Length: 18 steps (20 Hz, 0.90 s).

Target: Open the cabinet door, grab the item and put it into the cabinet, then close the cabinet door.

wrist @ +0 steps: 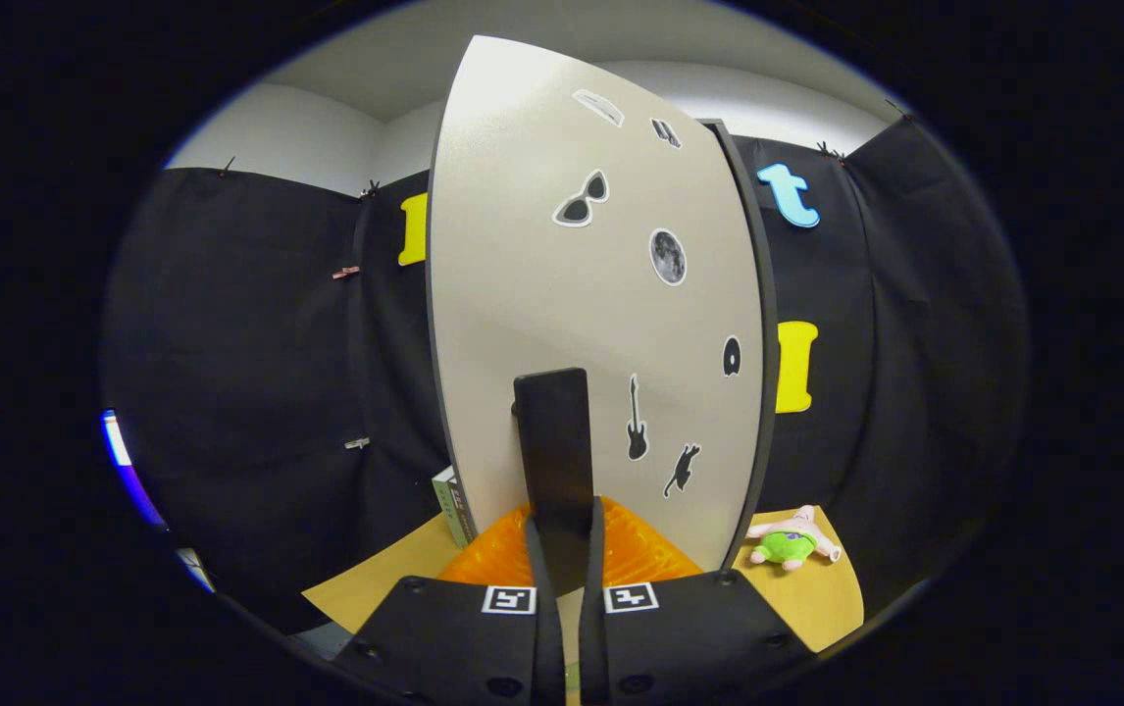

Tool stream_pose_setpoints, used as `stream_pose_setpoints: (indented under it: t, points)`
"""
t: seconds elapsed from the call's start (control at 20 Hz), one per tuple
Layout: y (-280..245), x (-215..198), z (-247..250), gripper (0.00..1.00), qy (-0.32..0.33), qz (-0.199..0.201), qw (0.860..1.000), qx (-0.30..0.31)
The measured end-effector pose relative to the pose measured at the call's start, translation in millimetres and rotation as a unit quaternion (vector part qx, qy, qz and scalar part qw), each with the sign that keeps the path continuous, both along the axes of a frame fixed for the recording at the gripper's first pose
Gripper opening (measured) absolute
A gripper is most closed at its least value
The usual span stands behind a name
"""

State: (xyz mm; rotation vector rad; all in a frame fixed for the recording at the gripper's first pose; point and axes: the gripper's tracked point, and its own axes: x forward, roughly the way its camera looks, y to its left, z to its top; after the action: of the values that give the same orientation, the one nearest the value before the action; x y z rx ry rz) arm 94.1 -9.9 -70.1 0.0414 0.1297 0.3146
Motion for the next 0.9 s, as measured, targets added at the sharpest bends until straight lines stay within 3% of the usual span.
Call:
stream_pose_setpoints:
  t: [0.9]
  points:
    - [-59,4,6,0.09,-0.037,-0.100,0.994,-0.011]
